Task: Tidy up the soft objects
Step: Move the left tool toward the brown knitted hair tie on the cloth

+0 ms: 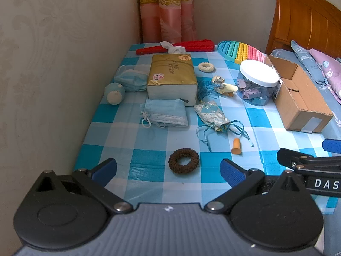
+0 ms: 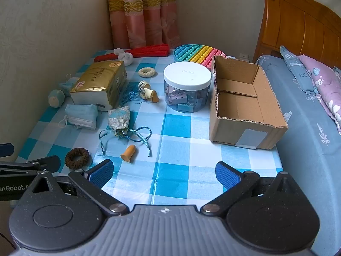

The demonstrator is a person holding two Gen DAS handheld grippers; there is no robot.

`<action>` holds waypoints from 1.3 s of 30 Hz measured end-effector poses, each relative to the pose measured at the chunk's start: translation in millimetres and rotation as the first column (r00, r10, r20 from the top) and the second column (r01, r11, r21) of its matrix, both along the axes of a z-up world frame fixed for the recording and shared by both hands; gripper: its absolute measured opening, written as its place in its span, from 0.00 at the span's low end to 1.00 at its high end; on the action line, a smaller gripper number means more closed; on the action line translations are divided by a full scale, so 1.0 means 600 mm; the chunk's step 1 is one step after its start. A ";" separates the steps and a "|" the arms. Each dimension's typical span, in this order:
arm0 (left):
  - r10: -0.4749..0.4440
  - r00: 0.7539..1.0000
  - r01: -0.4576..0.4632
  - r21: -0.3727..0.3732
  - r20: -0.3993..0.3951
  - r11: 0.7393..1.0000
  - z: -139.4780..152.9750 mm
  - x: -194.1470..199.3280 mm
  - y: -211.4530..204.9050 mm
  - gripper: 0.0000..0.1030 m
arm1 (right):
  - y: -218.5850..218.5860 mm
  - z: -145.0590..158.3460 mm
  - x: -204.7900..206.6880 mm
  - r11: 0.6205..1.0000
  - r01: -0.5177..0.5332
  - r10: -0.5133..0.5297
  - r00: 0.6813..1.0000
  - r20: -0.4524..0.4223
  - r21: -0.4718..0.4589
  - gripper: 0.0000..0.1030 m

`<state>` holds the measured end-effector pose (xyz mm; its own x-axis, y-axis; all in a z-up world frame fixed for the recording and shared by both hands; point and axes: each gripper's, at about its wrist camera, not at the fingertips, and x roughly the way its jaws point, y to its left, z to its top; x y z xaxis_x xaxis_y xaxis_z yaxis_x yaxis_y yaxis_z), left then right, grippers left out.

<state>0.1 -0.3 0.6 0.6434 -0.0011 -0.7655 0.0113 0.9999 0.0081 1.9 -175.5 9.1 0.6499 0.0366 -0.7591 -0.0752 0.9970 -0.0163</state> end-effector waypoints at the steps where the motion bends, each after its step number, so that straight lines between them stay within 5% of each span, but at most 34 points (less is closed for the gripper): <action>1: 0.000 1.000 0.000 0.000 -0.001 1.000 0.000 0.000 0.000 0.99 | 0.000 0.000 0.000 1.000 0.000 0.000 1.000 0.000 0.000 1.00; 39: 0.001 1.000 -0.001 -0.002 0.005 1.000 0.008 -0.003 0.006 0.99 | -0.004 0.000 0.001 1.000 -0.002 0.002 1.000 0.006 0.003 1.00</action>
<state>-1.6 3.5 5.3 0.6473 -0.0022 -0.7622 0.0106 0.9999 0.0061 2.5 -178.1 9.1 0.6541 0.0405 -0.7553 -0.0776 0.9969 -0.0137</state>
